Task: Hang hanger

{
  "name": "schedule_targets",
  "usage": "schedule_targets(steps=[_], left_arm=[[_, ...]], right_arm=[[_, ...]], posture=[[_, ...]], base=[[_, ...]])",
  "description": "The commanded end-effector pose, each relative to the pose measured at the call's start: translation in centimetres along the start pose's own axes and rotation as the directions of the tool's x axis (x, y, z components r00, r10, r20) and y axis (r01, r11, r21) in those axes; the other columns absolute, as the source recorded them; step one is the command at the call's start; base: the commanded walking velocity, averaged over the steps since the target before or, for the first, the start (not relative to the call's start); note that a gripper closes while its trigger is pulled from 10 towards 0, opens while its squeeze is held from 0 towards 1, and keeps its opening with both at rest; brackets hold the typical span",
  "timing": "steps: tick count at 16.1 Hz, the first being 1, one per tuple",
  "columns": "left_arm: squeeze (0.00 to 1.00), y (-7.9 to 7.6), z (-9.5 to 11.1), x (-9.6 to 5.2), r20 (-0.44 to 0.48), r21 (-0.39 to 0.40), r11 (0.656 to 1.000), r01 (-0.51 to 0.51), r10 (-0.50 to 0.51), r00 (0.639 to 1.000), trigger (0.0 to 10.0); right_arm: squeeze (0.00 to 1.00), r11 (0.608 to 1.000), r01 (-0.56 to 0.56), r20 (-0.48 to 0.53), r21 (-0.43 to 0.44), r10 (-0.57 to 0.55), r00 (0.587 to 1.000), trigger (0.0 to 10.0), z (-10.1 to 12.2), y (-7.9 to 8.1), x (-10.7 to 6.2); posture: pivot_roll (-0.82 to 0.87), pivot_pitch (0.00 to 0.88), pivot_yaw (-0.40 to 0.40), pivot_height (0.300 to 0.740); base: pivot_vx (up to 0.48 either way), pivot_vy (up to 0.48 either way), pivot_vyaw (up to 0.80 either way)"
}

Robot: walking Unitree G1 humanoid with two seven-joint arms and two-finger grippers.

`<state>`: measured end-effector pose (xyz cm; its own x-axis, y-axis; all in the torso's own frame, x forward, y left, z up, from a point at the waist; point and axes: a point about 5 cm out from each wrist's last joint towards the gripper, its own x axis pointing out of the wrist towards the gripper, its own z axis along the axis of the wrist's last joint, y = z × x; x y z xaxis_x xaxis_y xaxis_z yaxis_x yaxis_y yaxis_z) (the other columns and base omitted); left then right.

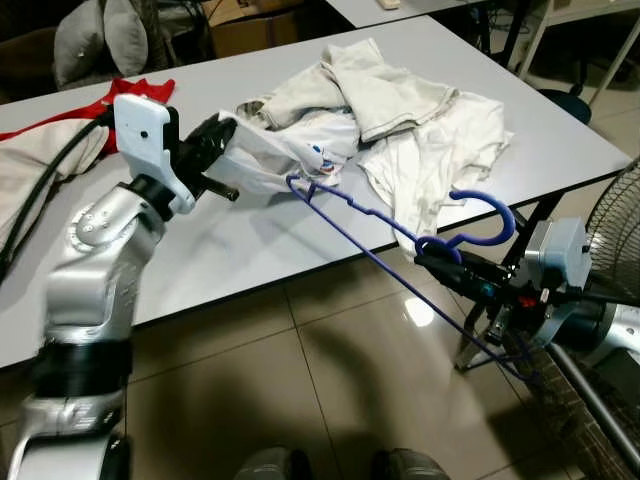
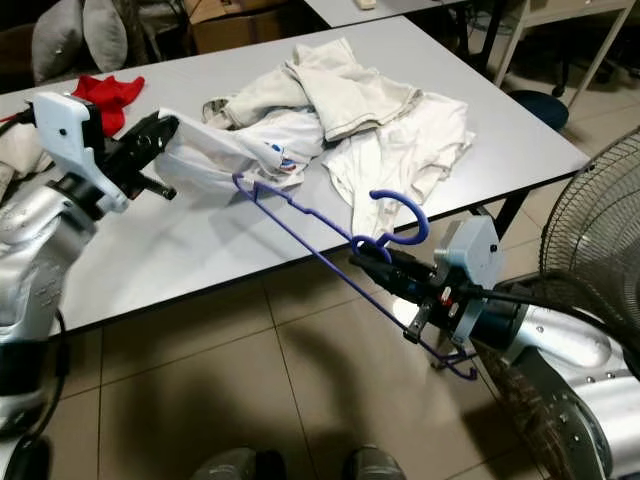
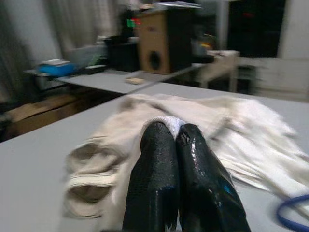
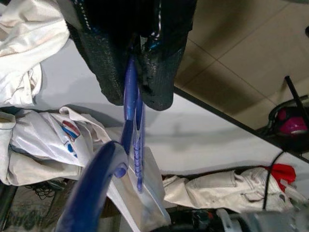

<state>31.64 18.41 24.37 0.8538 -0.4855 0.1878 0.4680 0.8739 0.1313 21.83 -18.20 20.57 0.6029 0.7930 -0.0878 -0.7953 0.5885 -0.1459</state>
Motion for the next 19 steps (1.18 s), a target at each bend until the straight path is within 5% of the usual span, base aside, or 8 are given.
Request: schedule_targets(steps=[1,6,12,19], left_arm=[[0.0,-1.0,0.8,-0.4,-0.014,0.018,0.998,0.068,-0.068,0.998,0.0],[0.0,-2.8,1.9,-1.9,-0.106,0.057,0.976,0.211,-0.204,0.973,0.0],[0.0,-4.4,4.9,-3.8,-0.096,-0.024,0.932,0.361,-0.362,0.927,0.0],[0.0,-4.3,7.2,-3.8,-0.023,-0.083,0.938,0.337,-0.34,0.94,0.0]], right_arm=[[0.0,1.0,-0.012,-0.006,-0.011,0.012,1.0,10.0,0.2,-0.1,0.2],[0.0,1.0,-0.011,-0.046,-0.009,0.01,0.999,10.0,-0.2,-1.2,0.6],[0.0,0.991,0.132,-0.073,-0.026,-0.133,0.988,10.0,-1.0,-3.5,1.7],[0.0,0.978,0.177,-0.074,0.108,-0.169,0.983,10.0,-2.8,-3.6,2.8]], posture=[[-0.18,0.075,0.077,0.74],[-0.16,0.07,0.049,0.74],[-0.13,0.058,0.025,0.74],[-0.12,0.048,0.023,0.74]], base=[[0.0,0.0,0.0],[0.0,0.0,0.0],[0.0,0.0,0.0],[0.0,0.0,0.0]])
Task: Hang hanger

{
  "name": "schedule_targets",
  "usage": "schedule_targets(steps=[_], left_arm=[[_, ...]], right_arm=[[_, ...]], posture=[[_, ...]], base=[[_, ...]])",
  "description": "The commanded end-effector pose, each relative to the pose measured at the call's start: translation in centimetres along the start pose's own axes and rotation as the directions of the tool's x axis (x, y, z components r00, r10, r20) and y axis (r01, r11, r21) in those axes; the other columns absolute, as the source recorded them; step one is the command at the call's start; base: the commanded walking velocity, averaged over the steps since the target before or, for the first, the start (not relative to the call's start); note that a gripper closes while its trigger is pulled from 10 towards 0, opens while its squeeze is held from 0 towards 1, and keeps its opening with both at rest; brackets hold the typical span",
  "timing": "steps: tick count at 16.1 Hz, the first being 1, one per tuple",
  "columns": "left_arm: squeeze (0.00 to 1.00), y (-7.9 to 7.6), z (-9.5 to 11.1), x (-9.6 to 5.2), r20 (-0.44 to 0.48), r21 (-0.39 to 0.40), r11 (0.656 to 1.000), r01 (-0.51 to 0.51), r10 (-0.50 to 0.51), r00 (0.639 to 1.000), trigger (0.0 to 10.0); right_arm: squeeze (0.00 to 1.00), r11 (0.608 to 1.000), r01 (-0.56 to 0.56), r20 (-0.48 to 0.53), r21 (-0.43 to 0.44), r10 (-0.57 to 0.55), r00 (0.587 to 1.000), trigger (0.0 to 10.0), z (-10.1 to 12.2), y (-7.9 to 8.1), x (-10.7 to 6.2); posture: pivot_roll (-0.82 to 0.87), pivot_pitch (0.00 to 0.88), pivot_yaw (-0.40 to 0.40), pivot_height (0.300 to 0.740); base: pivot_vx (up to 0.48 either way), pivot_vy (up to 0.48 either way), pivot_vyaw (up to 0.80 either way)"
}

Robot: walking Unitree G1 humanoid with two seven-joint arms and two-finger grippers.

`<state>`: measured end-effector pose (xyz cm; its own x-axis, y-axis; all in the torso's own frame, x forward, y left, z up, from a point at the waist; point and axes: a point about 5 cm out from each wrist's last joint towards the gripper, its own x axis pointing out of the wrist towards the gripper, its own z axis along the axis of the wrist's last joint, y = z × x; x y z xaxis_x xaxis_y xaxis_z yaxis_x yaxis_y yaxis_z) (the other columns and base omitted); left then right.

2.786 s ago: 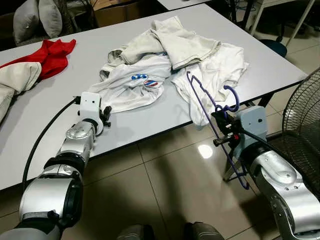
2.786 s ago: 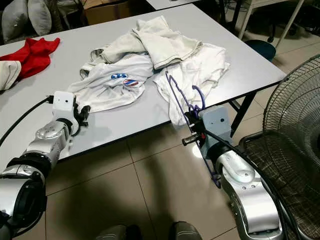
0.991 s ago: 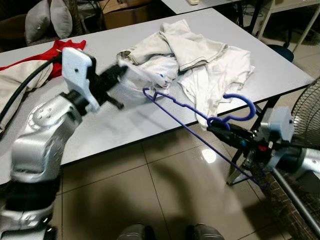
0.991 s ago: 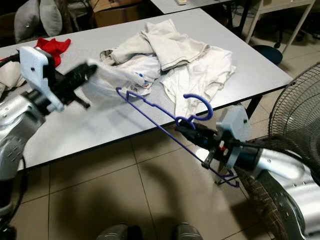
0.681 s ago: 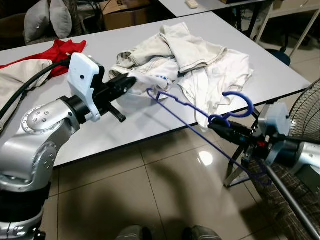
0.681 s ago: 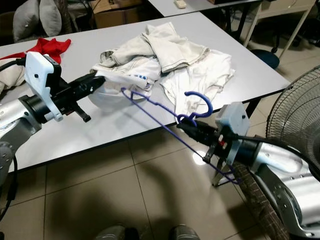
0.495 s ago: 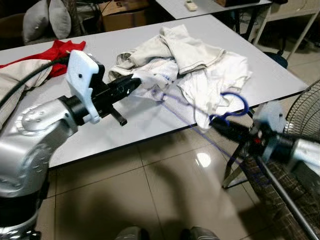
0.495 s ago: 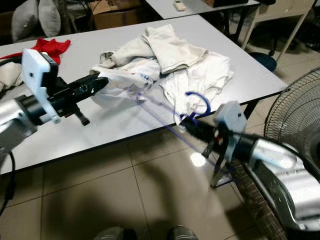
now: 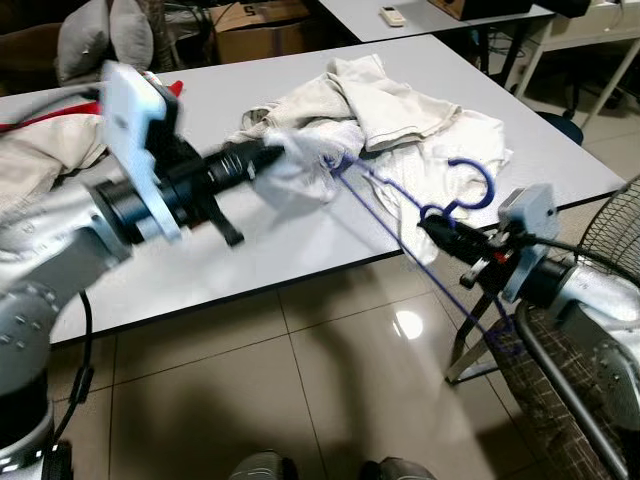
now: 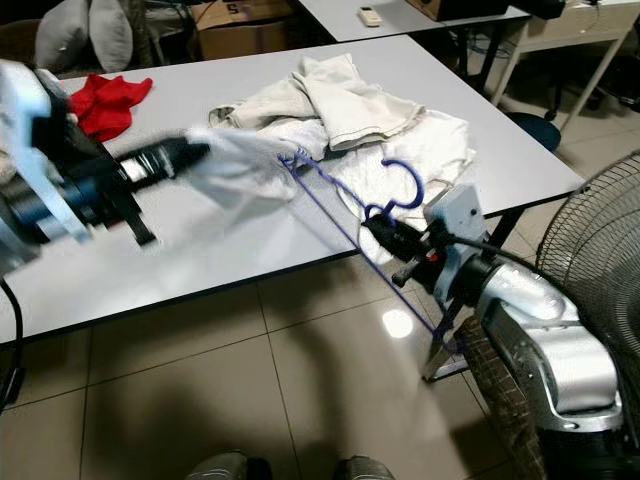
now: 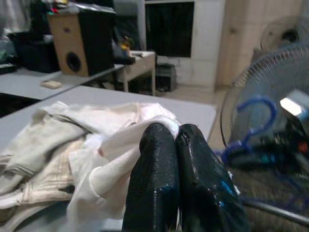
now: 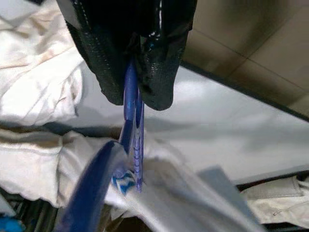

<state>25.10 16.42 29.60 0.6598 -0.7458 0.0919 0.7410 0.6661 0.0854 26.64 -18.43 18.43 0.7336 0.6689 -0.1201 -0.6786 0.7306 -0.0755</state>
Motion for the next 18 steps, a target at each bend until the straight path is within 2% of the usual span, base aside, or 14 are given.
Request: schedule_targets(steps=[1,4,7,9,12,14,17,18], left_arm=[[0.0,0.0,0.8,0.0,0.038,0.016,1.0,-0.017,0.016,0.999,0.0],[0.0,0.8,-0.1,0.8,-0.001,-0.005,0.994,-0.105,0.105,0.995,0.0],[0.0,0.8,-1.2,1.7,-0.026,-0.012,0.991,-0.134,0.134,0.991,0.0],[0.0,-0.2,-2.3,2.4,-0.089,0.011,0.997,-0.072,0.072,0.993,0.0],[0.0,-1.5,-2.6,3.2,-0.089,-0.007,1.0,0.008,-0.008,0.996,0.0],[0.0,-1.6,-2.6,3.6,-0.084,-0.002,1.0,-0.002,0.002,0.996,0.0],[0.0,-0.8,-2.5,3.6,-0.072,0.004,0.998,-0.064,0.064,0.995,0.0],[0.0,-0.1,-2.5,3.4,-0.073,0.017,0.994,-0.111,0.112,0.991,0.0]], right_arm=[[0.0,1.0,-0.028,-0.035,0.015,0.028,0.999,10.0,-0.9,0.5,-0.1],[0.0,0.997,-0.075,-0.012,0.024,0.075,0.997,10.0,-0.8,1.3,0.0],[0.0,0.992,-0.121,0.022,0.019,0.121,0.992,10.0,-0.2,1.9,0.0],[0.0,0.995,-0.091,0.053,0.039,0.089,0.995,10.0,0.2,1.7,0.5],[0.0,0.994,-0.097,0.051,0.05,0.095,0.994,10.0,0.0,2.1,1.6],[0.0,0.993,-0.066,0.07,0.102,0.059,0.996,10.0,-0.1,2.4,2.5],[0.0,0.978,-0.045,0.084,0.202,0.028,0.996,10.0,-0.6,3.3,3.0],[0.0,0.967,-0.051,0.091,0.251,0.029,0.995,10.0,-1.0,3.8,3.1]], posture=[[-0.11,0.047,0.026,0.74],[-0.12,0.053,0.031,0.74],[-0.13,0.061,0.034,0.74],[-0.13,0.068,0.036,0.74],[-0.13,0.068,0.035,0.74],[-0.13,0.067,0.032,0.74],[-0.13,0.067,0.031,0.74],[-0.12,0.066,0.03,0.74]], base=[[0.0,0.0,0.0],[0.0,0.0,0.0],[0.0,0.0,0.0],[0.0,0.0,0.0],[0.0,0.0,0.0],[0.0,0.0,0.0],[0.0,0.0,0.0],[0.0,0.0,0.0]])
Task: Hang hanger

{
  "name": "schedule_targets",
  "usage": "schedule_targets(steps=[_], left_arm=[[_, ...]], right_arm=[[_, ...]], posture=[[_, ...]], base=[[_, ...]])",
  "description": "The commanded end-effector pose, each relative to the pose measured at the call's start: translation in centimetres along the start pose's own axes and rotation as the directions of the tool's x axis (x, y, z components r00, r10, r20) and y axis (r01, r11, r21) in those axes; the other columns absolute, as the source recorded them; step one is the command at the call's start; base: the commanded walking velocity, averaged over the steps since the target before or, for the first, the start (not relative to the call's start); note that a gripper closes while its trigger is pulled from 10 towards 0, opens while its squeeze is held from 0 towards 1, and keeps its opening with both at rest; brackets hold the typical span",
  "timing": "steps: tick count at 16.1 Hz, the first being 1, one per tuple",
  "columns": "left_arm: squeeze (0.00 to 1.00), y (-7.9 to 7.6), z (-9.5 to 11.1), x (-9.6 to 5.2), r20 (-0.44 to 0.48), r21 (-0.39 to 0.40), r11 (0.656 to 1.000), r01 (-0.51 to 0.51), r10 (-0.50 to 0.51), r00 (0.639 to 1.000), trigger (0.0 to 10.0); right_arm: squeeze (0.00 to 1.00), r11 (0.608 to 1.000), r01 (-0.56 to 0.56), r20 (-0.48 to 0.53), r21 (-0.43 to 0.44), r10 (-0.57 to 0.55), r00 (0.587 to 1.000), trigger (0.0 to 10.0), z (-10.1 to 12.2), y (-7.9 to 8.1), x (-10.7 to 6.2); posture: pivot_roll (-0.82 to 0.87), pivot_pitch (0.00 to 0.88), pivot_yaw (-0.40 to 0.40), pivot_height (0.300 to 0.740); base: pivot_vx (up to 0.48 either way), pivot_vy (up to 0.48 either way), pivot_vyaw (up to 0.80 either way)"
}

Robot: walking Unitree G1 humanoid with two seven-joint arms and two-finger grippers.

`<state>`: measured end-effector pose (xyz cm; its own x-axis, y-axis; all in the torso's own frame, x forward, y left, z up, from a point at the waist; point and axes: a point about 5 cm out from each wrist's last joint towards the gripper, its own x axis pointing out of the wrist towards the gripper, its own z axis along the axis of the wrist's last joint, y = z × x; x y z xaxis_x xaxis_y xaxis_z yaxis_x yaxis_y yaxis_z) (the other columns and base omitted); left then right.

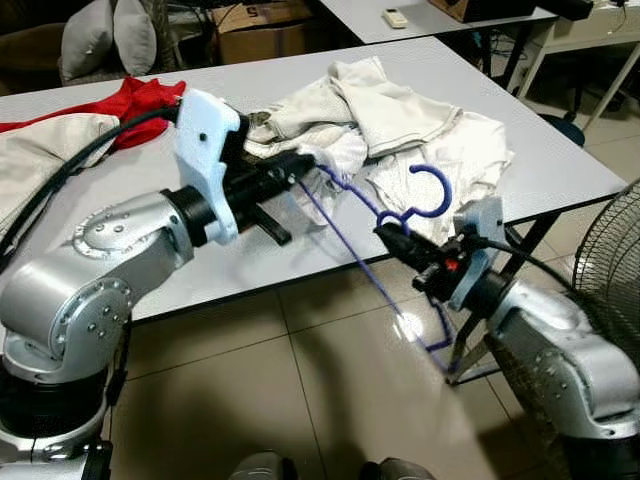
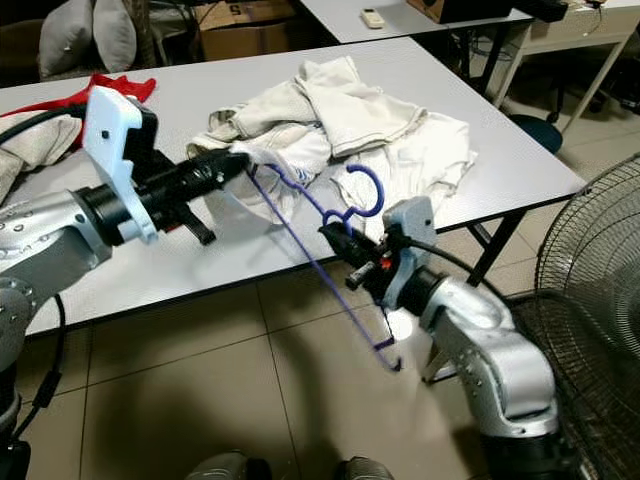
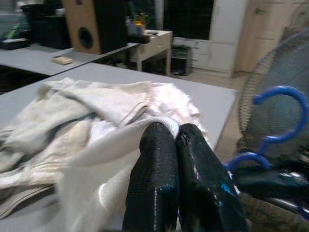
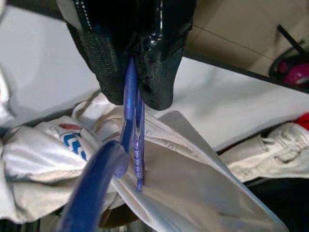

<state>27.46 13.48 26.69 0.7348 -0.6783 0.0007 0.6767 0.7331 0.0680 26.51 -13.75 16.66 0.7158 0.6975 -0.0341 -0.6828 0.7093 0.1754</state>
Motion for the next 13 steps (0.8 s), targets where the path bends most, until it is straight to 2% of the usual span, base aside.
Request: schedule_targets(steps=[1,3,5,7,9,11,13], left_arm=[[0.0,0.9,0.8,-0.1,0.029,0.03,0.998,-0.063,0.062,0.998,0.0],[0.0,0.9,1.0,-0.1,0.039,0.027,0.998,-0.057,0.055,0.998,0.0],[0.0,0.1,1.0,-0.4,0.011,0.029,0.999,0.033,-0.033,0.999,0.0],[0.0,-0.9,1.1,-1.0,-0.007,0.012,0.989,0.145,-0.145,0.989,0.0],[0.0,-1.0,1.6,-1.5,0.013,0.004,0.984,0.177,-0.177,0.984,0.0],[0.0,-0.7,3.0,-1.9,0.101,-0.02,0.983,0.183,-0.18,0.978,0.0],[0.0,-0.6,4.5,-2.2,0.204,-0.058,0.975,0.215,-0.199,0.959,0.0]], right_arm=[[0.0,0.999,0.008,0.012,0.048,-0.008,1.0,10.0,-0.1,0.3,-0.2],[0.0,0.99,0.062,0.037,0.13,-0.067,0.997,10.0,-0.4,0.1,-0.4],[0.0,0.948,0.156,0.084,0.277,-0.185,0.979,10.0,-0.1,-1.3,-0.4],[0.0,0.909,0.201,0.061,0.366,-0.239,0.969,10.0,-0.6,-2.5,-0.3],[0.0,0.875,0.242,0.011,0.419,-0.271,0.963,10.0,-1.3,-3.2,-0.6],[0.0,0.84,0.278,-0.088,0.467,-0.269,0.959,10.0,-2.8,-3.6,-1.1],[0.0,0.83,0.291,-0.131,0.476,-0.261,0.956,10.0,-3.4,-3.7,-1.3]], posture=[[-0.13,0.066,0.031,0.74],[-0.13,0.066,0.035,0.74],[-0.13,0.065,0.04,0.74],[-0.13,0.065,0.039,0.74],[-0.13,0.064,0.036,0.74],[-0.12,0.063,0.032,0.74],[-0.12,0.063,0.034,0.74]], base=[[0.0,0.0,0.0],[0.0,0.0,0.0],[0.0,0.0,0.0],[0.0,0.0,0.0],[0.0,0.0,0.0],[0.0,0.0,0.0],[0.0,0.0,0.0]])
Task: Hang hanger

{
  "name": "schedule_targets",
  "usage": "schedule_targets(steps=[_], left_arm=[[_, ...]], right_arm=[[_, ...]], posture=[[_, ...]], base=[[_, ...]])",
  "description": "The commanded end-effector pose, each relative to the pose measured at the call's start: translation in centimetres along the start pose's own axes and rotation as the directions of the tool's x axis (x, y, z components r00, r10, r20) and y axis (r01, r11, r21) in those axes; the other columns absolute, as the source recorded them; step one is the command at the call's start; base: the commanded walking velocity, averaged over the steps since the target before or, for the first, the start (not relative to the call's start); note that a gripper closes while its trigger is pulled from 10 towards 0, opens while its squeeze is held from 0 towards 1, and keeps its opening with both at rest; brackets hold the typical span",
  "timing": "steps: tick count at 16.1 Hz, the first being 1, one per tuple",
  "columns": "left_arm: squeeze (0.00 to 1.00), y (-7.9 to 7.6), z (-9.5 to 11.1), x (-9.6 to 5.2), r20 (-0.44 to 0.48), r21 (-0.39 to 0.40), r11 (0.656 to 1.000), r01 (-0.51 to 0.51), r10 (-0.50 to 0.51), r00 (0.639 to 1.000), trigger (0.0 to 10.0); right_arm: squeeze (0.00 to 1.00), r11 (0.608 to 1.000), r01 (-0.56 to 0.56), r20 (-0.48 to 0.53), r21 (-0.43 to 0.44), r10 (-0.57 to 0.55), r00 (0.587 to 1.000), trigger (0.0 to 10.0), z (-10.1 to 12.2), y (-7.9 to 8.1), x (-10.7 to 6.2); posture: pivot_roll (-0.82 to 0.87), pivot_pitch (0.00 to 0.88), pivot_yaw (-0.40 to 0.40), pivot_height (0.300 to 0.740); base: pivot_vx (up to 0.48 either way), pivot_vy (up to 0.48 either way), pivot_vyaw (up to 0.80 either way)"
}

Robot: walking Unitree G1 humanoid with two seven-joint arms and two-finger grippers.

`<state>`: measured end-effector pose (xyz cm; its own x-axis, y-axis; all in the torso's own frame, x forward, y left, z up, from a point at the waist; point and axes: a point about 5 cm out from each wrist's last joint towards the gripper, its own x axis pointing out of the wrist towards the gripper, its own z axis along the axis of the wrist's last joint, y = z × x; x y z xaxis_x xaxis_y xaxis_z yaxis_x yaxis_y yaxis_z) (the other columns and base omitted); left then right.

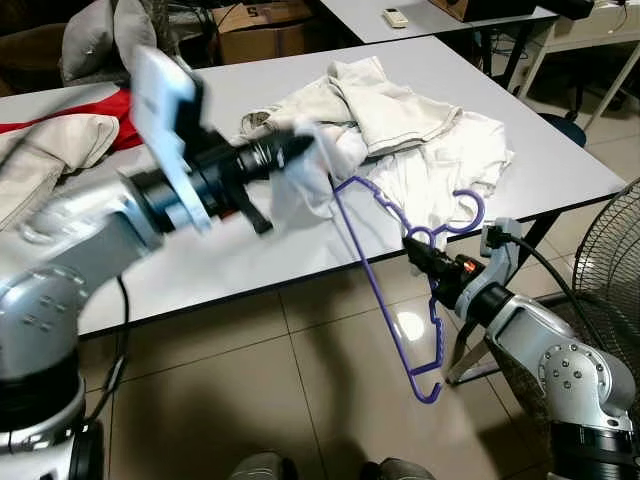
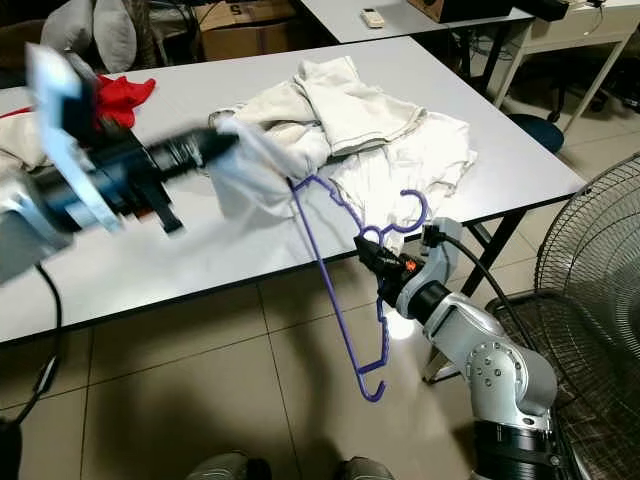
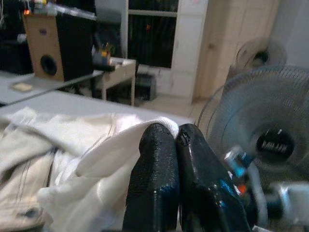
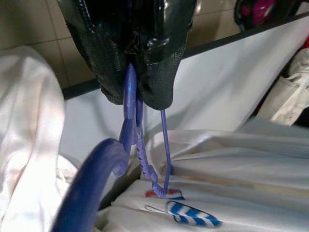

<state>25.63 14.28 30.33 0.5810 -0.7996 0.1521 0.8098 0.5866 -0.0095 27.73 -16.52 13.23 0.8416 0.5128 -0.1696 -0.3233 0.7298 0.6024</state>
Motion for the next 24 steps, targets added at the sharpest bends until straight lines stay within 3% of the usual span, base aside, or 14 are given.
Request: schedule_targets(steps=[1,5,6,9,12,18,21,24], left_arm=[[0.0,-0.4,1.1,-0.3,0.06,-0.007,0.999,0.036,-0.035,0.998,0.0],[0.0,1.5,-2.0,0.3,-0.109,0.061,0.988,-0.141,0.147,0.983,0.0],[0.0,1.9,-2.1,0.5,-0.098,0.058,0.981,-0.184,0.189,0.977,0.0],[0.0,3.8,-2.0,0.9,-0.064,0.175,0.927,-0.332,0.347,0.936,0.0],[0.0,3.7,-1.3,1.8,0.004,0.182,0.93,-0.319,0.323,0.946,0.0],[0.0,3.2,-2.0,2.4,-0.013,0.196,0.943,-0.269,0.277,0.961,0.0],[0.0,1.9,-2.2,2.6,-0.046,0.173,0.971,-0.162,0.172,0.984,0.0],[0.0,1.1,-2.3,2.4,-0.084,0.153,0.984,-0.096,0.11,0.99,0.0]], right_arm=[[0.0,0.999,0.029,-0.017,0.021,-0.029,0.999,10.0,-0.1,-0.4,-0.3],[0.0,0.988,-0.155,-0.011,-0.018,0.155,0.988,10.0,0.7,1.7,-1.0],[0.0,0.985,-0.164,-0.032,-0.046,0.163,0.986,10.0,0.6,1.8,-1.2],[0.0,0.975,-0.195,-0.081,-0.108,0.187,0.979,10.0,0.6,1.9,-1.9],[0.0,0.957,-0.247,-0.124,-0.152,0.229,0.965,10.0,0.5,2.4,-2.4],[0.0,0.929,-0.325,-0.129,-0.175,0.306,0.943,10.0,0.8,3.5,-2.6],[0.0,0.937,-0.298,-0.083,-0.185,0.287,0.954,10.0,1.3,3.3,-1.8],[0.0,0.954,-0.265,-0.005,-0.142,0.267,0.964,10.0,2.3,3.0,-1.1]], posture=[[-0.12,0.062,0.037,0.74],[-0.13,0.064,0.041,0.74],[-0.13,0.066,0.04,0.74],[-0.13,0.068,0.039,0.74],[-0.14,0.073,0.041,0.74],[-0.14,0.074,0.041,0.74],[-0.14,0.072,0.038,0.74],[-0.13,0.069,0.035,0.74]], base=[[0.0,0.0,0.0],[0.0,0.0,0.0],[0.0,0.0,0.0],[0.0,0.0,0.0],[0.0,0.0,0.0],[0.0,0.0,0.0],[0.0,0.0,0.0],[0.0,0.0,0.0]])
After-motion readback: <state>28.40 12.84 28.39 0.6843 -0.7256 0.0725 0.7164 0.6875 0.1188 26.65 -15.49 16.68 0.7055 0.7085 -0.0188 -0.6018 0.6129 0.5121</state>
